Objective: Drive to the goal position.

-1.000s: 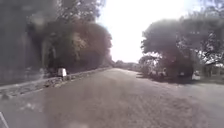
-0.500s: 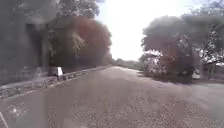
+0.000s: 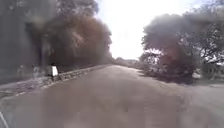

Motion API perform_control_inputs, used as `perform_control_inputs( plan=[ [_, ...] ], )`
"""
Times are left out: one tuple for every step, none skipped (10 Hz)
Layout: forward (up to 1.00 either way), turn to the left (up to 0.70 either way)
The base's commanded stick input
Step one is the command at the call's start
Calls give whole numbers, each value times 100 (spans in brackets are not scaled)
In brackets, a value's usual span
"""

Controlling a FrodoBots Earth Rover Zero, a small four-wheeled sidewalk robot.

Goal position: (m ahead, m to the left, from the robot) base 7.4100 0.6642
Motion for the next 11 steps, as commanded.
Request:
perform_control_inputs(
  plan=[
    [50,0],
    [50,0],
    [50,0],
    [50,0],
    [50,0],
    [50,0],
    [50,0],
    [50,0],
    [50,0],
    [50,0],
    [50,0]
  ],
)
